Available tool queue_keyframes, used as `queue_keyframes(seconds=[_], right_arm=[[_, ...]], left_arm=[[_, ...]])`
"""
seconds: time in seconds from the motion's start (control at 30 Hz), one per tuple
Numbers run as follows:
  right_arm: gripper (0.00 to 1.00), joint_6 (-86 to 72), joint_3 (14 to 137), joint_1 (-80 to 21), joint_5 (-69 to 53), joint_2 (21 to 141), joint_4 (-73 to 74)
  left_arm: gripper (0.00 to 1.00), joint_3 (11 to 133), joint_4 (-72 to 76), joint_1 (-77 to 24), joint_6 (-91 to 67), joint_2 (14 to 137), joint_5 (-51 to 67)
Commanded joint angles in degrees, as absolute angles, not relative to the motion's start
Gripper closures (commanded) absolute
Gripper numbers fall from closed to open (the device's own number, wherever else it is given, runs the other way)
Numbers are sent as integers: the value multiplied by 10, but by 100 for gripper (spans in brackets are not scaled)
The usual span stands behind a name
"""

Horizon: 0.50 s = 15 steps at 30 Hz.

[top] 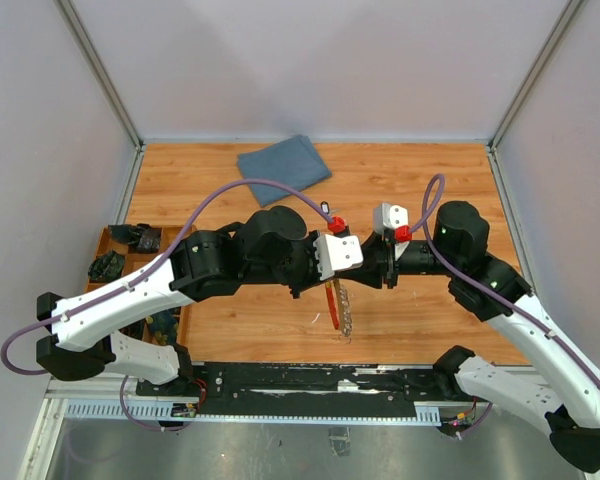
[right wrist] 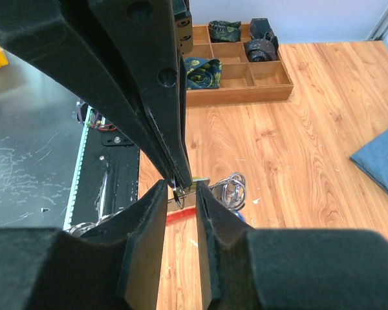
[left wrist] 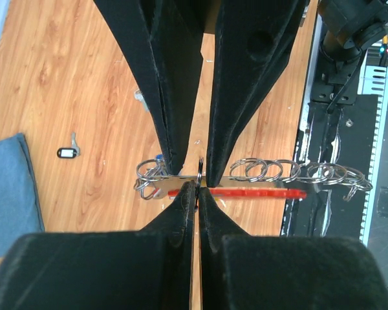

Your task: Put the keys on the keyring

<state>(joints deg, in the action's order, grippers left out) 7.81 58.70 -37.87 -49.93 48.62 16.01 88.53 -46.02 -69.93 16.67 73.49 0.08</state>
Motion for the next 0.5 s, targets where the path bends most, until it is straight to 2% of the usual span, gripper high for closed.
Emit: queue_keyframes(seconds=[0.0,0.2,0.37,0.47], right_arm=[[76,73,580,-390,-522,489,144],[80,75,580,-394,-523,493,148],[99,83,586,-399,-522,497,159],[100,94,593,-399,-506,492,175]], left_arm=[[100,902,-440,-702,174,731,5],[99,902,-438,-702,174,732,7],[99,901,-438,-702,173,730,6],[99,901,-436,-702,170,727,4]])
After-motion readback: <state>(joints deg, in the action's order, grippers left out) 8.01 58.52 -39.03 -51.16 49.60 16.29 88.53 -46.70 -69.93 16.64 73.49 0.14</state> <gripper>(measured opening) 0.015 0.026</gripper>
